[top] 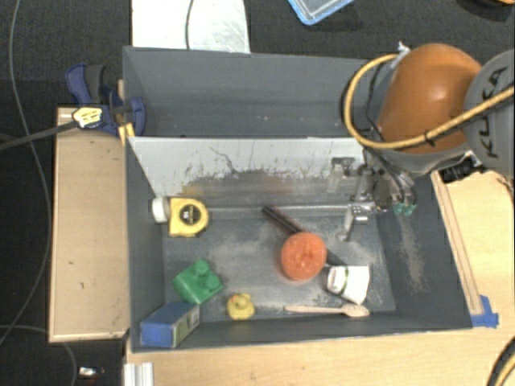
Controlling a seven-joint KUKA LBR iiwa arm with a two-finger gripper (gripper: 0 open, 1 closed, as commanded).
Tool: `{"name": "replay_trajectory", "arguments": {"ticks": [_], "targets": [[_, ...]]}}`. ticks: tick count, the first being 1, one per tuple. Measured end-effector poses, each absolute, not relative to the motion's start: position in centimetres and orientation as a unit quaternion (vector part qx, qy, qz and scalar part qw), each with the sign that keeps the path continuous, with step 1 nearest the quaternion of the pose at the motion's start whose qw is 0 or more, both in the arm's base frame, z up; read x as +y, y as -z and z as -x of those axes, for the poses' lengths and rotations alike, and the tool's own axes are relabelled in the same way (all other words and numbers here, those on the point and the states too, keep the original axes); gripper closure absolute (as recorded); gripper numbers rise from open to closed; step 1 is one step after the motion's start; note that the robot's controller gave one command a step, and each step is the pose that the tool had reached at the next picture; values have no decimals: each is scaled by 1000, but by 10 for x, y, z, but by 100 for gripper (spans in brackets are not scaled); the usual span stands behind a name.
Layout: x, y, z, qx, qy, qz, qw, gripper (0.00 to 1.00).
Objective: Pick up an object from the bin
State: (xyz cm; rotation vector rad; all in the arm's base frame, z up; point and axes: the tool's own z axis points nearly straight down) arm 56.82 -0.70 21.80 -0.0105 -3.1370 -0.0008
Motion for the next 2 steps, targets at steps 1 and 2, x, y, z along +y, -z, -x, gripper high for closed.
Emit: {"name": "replay_trajectory", "arguments": {"ticks": [1,2], "targets": [[-7,-222,-570,-1000,0,3,-2,0],[-8,-154,-525,-1000,0,5,-4,0]]}}
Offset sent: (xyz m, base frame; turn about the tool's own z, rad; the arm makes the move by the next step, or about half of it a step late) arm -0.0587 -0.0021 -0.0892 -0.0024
